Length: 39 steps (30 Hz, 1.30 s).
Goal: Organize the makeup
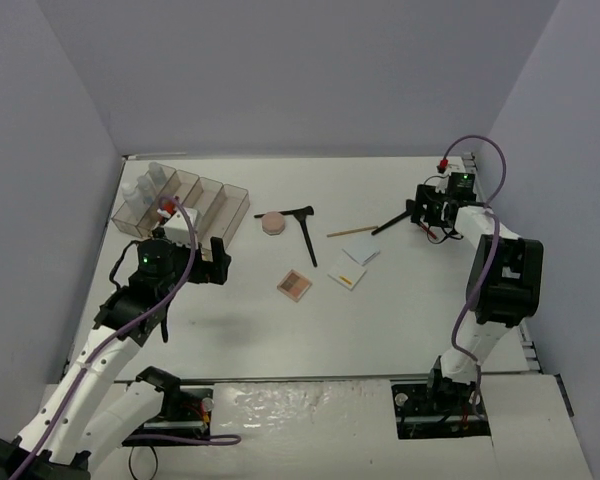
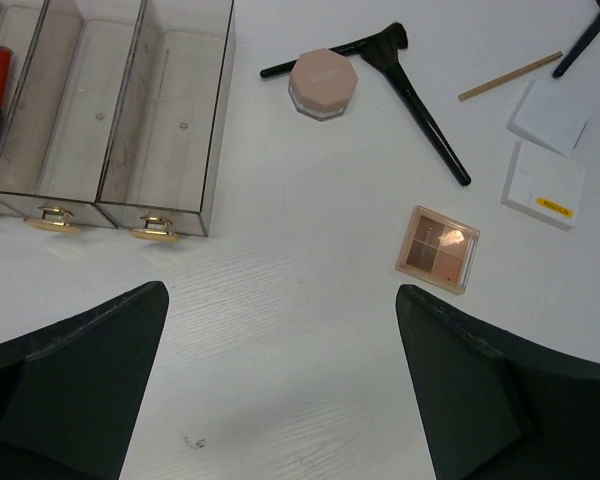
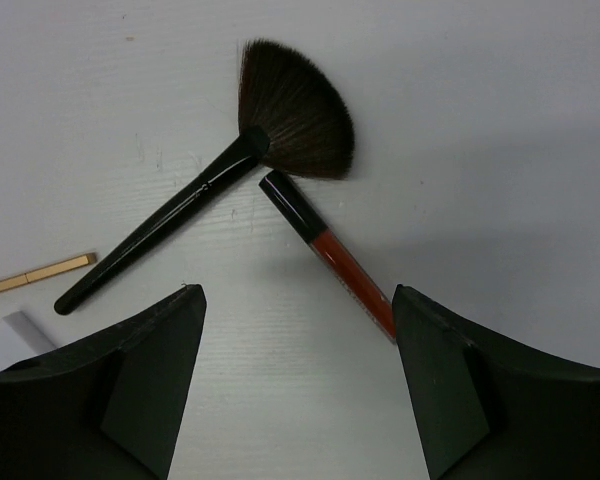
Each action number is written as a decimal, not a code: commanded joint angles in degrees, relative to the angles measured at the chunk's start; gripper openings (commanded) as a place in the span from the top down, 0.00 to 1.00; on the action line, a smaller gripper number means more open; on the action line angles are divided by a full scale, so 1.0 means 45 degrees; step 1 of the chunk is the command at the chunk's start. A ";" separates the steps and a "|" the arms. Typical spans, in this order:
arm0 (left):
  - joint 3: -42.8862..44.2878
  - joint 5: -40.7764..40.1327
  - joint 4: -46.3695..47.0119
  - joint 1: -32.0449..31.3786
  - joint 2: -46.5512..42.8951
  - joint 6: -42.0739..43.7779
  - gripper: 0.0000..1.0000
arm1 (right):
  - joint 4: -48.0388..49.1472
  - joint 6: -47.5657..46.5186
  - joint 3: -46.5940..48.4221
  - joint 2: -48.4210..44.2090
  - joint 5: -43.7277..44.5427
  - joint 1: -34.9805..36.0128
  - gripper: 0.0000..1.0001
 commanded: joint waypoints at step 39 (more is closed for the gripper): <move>-0.0244 0.3423 0.5760 -0.1194 -0.0049 -0.6504 0.03 | 0.2837 0.4680 -0.6828 -1.1856 -0.3662 0.4979 1.00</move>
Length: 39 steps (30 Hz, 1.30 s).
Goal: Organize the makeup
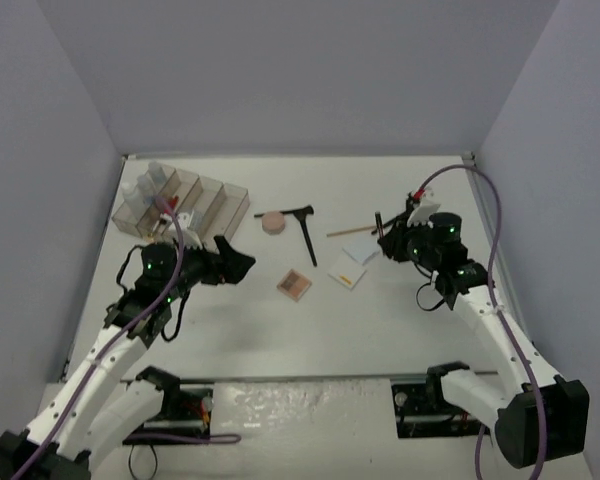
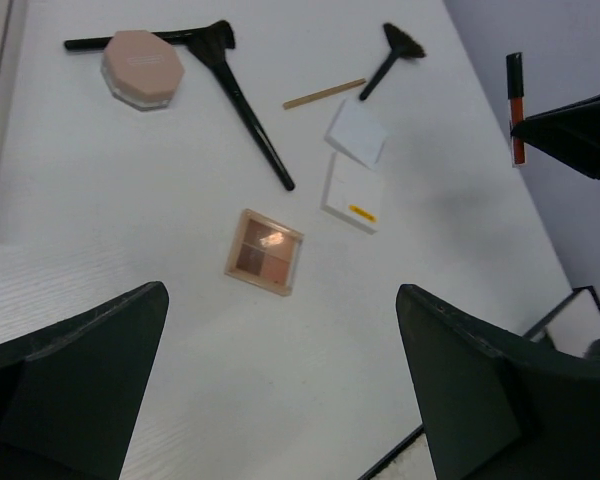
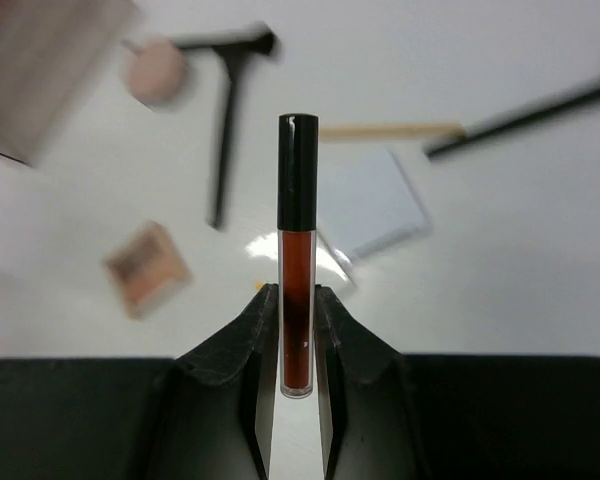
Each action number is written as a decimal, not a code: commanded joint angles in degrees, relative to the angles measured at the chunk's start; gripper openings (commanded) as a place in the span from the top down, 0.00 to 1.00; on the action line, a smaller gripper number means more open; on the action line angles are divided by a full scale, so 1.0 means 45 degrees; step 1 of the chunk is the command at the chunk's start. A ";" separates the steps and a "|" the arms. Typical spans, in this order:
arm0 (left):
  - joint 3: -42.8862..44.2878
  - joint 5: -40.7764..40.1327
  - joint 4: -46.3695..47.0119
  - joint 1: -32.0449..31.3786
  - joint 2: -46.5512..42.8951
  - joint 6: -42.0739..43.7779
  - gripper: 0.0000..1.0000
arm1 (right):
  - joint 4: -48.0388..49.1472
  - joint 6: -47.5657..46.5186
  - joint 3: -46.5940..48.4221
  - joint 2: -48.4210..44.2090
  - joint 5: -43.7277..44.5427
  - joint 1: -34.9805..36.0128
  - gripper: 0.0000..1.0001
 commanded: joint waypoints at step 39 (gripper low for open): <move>0.5971 -0.5399 0.3117 -0.6223 0.5959 0.0575 1.00 | 0.8847 0.4518 -0.1991 -0.0082 -0.1120 0.5116 0.17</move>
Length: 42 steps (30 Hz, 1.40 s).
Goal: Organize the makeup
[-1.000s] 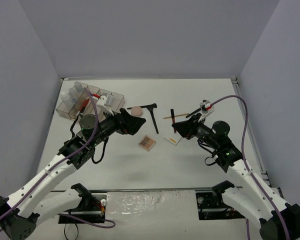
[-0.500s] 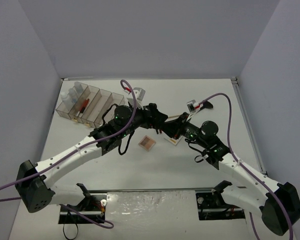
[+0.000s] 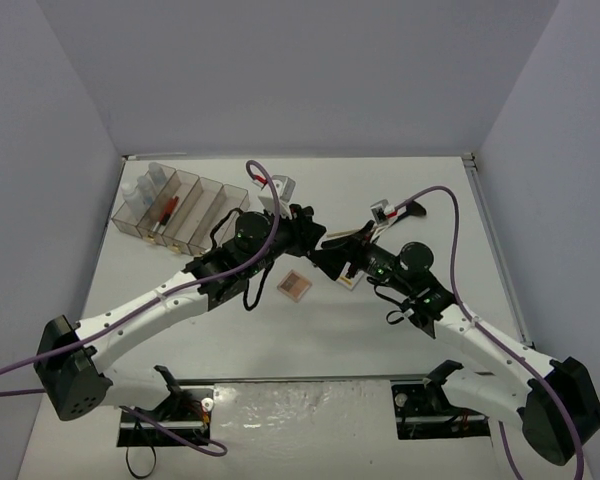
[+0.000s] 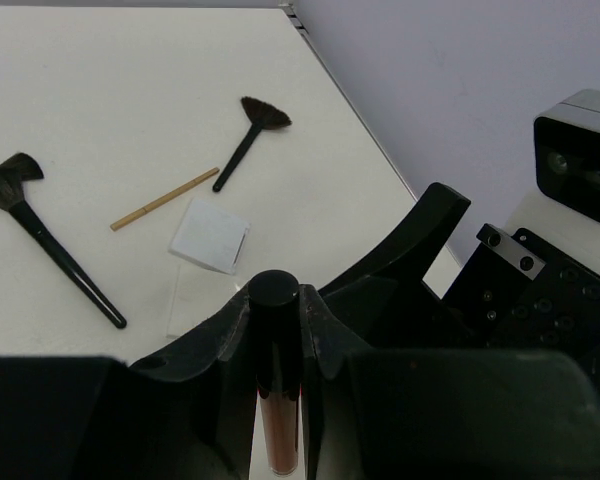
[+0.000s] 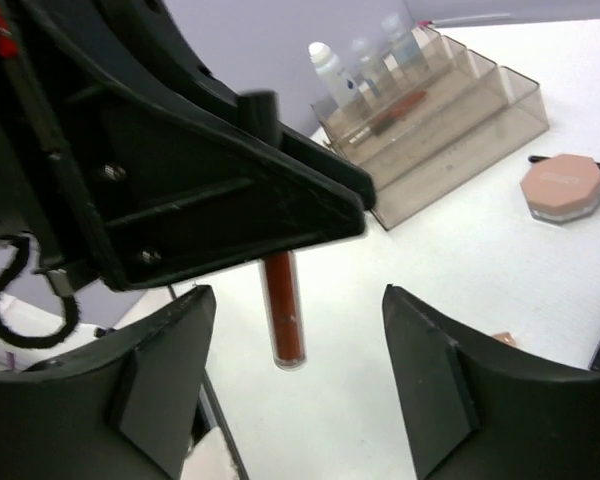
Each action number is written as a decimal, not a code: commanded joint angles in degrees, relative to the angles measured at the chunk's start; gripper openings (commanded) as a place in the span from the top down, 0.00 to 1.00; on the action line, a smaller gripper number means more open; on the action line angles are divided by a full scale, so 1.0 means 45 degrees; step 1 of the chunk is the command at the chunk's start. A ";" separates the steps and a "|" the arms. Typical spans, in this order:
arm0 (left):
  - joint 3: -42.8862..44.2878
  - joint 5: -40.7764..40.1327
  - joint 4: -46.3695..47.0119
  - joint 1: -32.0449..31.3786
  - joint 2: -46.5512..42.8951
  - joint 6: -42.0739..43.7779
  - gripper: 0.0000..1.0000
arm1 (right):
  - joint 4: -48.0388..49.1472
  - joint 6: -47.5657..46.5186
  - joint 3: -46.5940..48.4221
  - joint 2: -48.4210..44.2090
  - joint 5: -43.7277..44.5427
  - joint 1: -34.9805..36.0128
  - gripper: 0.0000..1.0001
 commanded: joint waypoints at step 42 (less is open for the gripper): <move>1.1236 0.0203 -0.9183 1.1380 0.9483 0.9890 0.24 | -0.7053 -0.5603 0.0930 -0.0138 0.1943 -0.0012 0.00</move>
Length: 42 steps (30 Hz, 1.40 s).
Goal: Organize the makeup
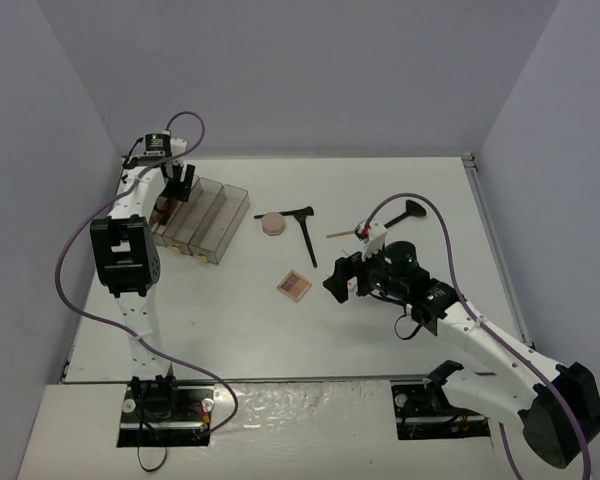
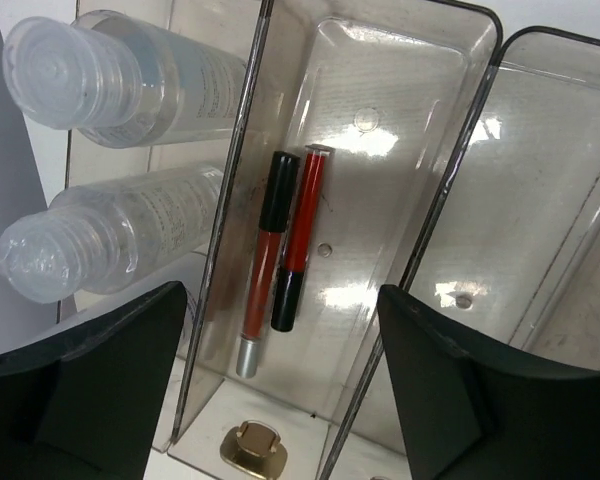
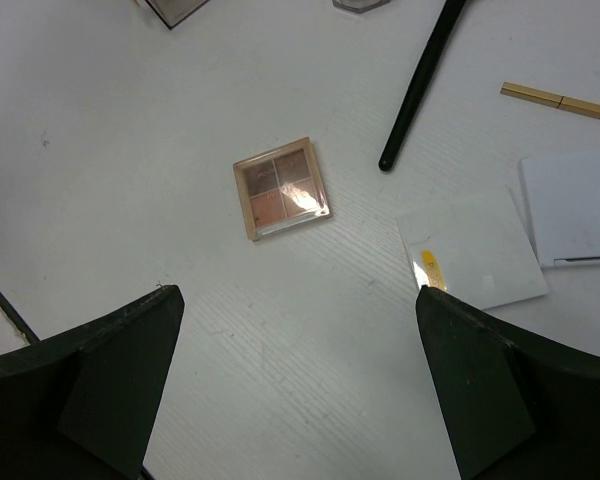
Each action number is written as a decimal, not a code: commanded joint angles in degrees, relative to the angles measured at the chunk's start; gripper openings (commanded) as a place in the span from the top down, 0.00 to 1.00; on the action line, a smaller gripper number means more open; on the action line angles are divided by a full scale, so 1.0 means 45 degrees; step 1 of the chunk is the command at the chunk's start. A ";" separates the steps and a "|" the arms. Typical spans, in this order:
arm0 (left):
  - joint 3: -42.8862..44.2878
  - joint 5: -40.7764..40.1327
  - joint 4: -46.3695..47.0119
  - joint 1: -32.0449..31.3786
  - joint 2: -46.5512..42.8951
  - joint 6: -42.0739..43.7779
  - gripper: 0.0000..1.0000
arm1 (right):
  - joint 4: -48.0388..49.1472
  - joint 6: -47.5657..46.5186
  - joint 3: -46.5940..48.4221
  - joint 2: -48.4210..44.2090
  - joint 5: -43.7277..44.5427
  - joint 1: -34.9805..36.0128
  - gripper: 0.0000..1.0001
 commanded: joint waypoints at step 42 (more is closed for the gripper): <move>0.3668 0.4874 0.2692 -0.9374 0.3342 -0.0343 0.53 | -0.1089 0.1782 -0.0471 -0.3109 -0.0691 0.0022 0.00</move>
